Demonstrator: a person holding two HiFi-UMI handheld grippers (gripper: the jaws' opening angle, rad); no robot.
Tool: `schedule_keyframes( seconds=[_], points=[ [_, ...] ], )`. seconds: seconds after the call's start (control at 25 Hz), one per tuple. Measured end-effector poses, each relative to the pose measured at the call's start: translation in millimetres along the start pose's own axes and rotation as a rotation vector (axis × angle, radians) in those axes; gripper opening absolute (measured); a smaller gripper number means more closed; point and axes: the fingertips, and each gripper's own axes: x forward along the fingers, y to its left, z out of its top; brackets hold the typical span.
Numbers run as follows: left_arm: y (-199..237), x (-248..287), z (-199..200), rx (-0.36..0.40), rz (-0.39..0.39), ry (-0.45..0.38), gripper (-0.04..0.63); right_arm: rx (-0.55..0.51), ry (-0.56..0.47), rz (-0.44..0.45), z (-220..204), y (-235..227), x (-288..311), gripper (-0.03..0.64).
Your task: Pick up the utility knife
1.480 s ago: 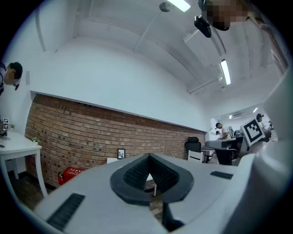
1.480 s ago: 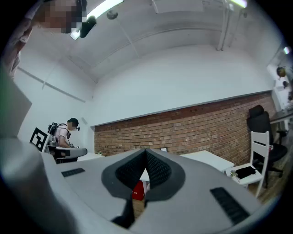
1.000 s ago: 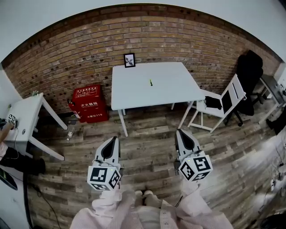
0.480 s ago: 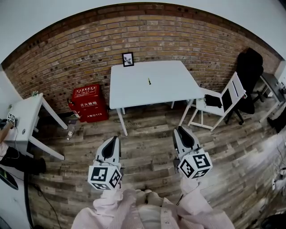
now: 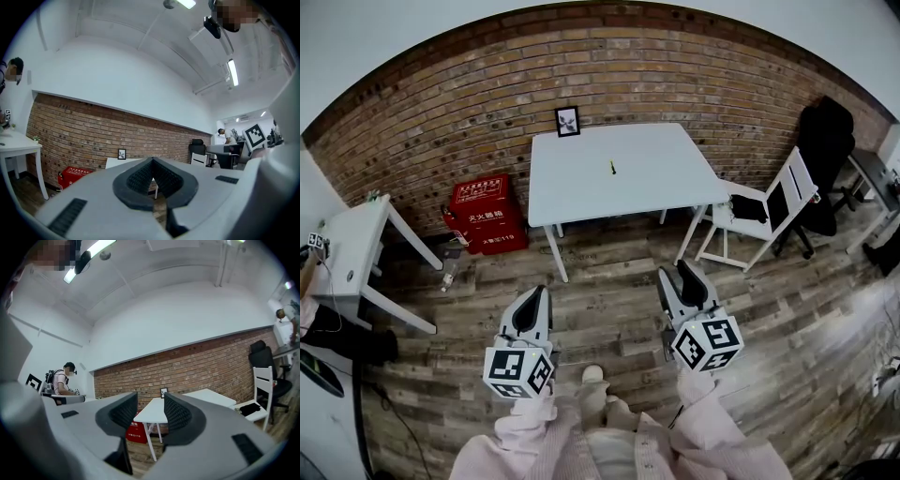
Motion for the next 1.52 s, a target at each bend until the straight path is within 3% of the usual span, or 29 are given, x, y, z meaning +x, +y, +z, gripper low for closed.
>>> schedule_keyframes(
  seconds=[0.56,1.52],
  points=[
    [15.1,52.8,-14.8,-0.024,-0.022,0.038,-0.006,0.025,0.022,-0.031,-12.2,-29.6,39.9,0.179],
    [117.2,229.1,-19.4,-0.069,-0.080,0.085,-0.006,0.057,0.069,-0.091,-29.0,-79.0,217.2,0.179]
  ],
)
